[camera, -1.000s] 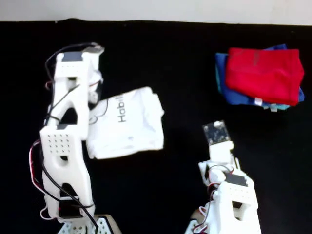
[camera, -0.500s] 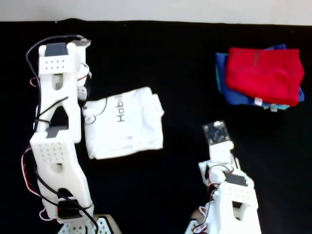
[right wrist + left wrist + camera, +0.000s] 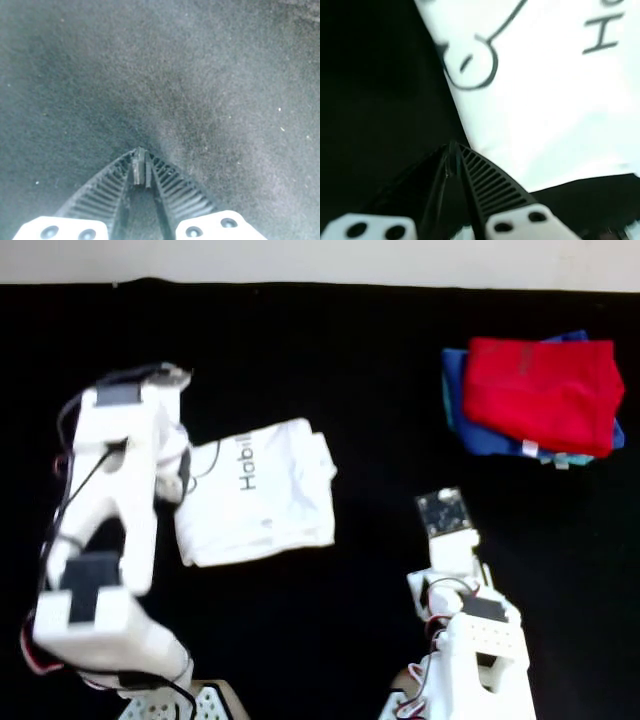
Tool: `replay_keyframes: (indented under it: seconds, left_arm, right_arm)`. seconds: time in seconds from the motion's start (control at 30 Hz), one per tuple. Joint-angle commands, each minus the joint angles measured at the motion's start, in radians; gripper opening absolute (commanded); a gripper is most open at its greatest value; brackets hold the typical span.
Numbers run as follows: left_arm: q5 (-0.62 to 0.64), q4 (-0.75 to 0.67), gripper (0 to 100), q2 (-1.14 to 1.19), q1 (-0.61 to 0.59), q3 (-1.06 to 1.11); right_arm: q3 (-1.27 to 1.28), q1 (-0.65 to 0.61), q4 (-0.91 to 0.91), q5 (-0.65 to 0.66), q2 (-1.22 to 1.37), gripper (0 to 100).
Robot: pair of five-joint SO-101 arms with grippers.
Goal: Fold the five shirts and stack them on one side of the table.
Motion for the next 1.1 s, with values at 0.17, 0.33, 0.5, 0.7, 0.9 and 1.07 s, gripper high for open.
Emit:
replay_keyframes:
  seconds: [0.17, 0.33, 0.5, 0.7, 0.9, 1.07]
  left_arm:
    - [0.018, -0.437, 1, -0.294, 0.024, 0.564]
    - [0.020, -0.509, 1, -0.305, 0.024, 0.631]
    - [0.020, -0.370, 1, -0.343, -0.007, 0.565]
    - [0.015, -0.203, 1, -0.576, -0.160, 0.547]
    - [0.015, -0.411, 1, -0.734, -0.262, 0.814]
    - [0.015, -0.554, 1, -0.779, -0.265, 0.989]
  right_arm:
    - [0.021, 0.056, -0.030, 0.003, 0.001, 0.5]
    - [0.021, 0.056, -0.030, 0.003, 0.001, 0.5]
    - [0.018, 0.056, -0.024, 0.006, -0.001, 0.5]
    - [-0.209, 0.047, 0.239, 0.006, -0.001, 0.5]
    - [-0.728, -0.090, 0.665, 0.000, 0.010, 0.9]
    - [-0.989, -0.288, 0.746, -0.204, 0.101, 10.8]
